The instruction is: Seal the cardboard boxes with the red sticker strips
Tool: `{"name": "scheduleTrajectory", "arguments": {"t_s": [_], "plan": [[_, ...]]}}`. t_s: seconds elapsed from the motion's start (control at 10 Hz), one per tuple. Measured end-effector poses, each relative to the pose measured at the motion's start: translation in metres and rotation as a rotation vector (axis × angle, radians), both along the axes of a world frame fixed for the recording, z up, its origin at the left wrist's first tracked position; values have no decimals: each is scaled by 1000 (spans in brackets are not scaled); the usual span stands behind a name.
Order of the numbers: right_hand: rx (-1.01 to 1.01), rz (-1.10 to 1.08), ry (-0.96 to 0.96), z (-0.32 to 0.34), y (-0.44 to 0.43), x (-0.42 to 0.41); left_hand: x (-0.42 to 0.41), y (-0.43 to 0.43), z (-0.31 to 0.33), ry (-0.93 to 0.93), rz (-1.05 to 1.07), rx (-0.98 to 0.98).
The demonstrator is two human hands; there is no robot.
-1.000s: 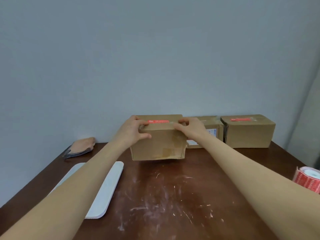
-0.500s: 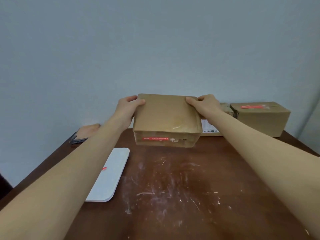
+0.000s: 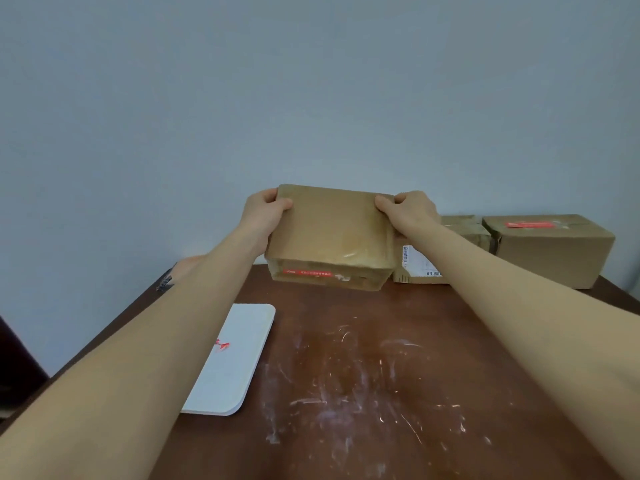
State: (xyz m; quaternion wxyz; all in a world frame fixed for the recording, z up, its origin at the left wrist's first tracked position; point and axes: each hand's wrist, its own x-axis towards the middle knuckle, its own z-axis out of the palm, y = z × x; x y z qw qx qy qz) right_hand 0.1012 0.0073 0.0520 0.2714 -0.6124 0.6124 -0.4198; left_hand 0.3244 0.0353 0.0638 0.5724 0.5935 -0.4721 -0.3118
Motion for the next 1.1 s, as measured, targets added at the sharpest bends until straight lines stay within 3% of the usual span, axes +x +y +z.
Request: {"name": "scheduleTrajectory", "arguments": {"t_s": [0.7,1.0,1.1], "plan": [[-38,30,93,-65,-45,2,-12,-58,-87,110,85,134],[-34,51,125,-65,-43,0,-25,-60,-83,-78,139,196],[-64,29,147,-62,-42,-4,-32,-53,-77,-267,242,212]]}}
